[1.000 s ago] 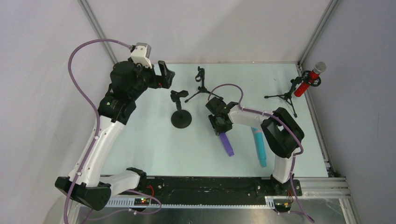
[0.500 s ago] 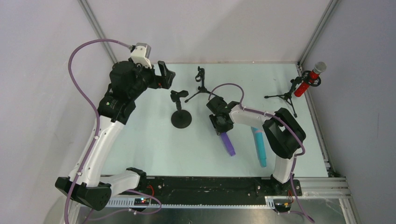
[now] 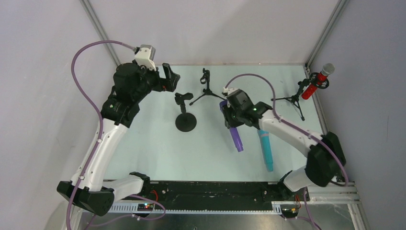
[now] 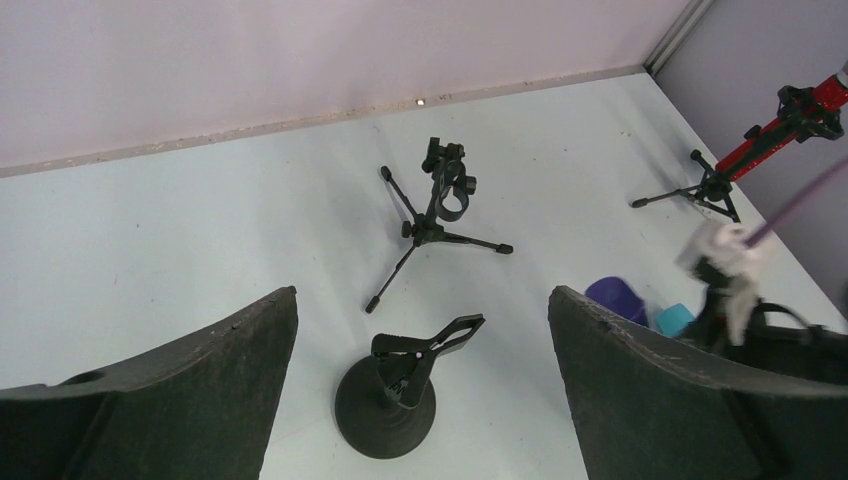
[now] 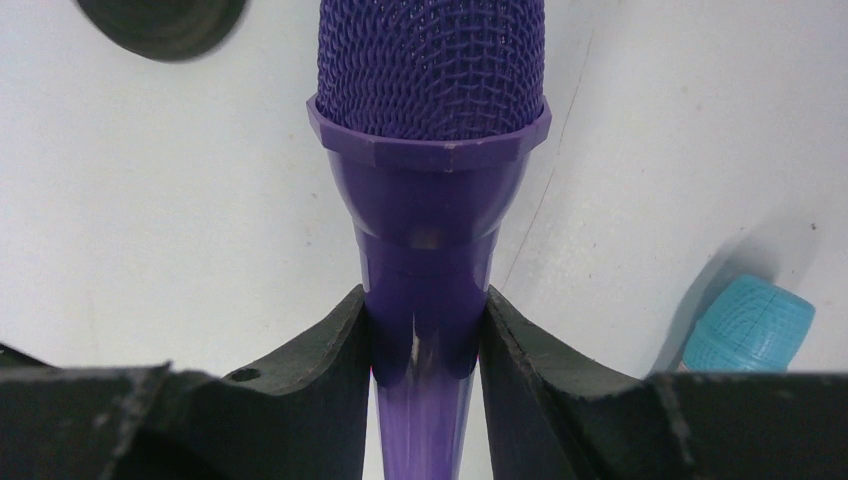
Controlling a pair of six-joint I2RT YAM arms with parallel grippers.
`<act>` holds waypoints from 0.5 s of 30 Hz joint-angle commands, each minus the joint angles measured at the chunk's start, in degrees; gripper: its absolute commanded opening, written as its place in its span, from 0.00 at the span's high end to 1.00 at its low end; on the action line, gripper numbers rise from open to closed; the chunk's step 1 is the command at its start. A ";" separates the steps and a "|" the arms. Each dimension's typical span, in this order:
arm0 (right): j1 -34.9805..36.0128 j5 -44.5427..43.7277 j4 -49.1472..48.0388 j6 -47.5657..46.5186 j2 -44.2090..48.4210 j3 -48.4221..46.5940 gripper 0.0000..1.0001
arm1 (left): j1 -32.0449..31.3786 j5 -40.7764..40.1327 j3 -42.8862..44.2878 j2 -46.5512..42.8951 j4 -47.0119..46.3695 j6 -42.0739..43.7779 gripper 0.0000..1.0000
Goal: Attach the microphones to the stand
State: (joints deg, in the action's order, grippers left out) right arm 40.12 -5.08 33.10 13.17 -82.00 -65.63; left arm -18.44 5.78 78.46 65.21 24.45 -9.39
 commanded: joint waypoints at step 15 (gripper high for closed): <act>-5.95 7.75 -26.72 0.59 42.38 21.64 1.00 | 0.50 8.03 -0.58 2.83 -2.35 11.38 0.02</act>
State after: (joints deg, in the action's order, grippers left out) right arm 35.42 -0.67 17.78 13.54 -46.04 -48.69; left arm -18.35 10.70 78.41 67.51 24.36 -3.88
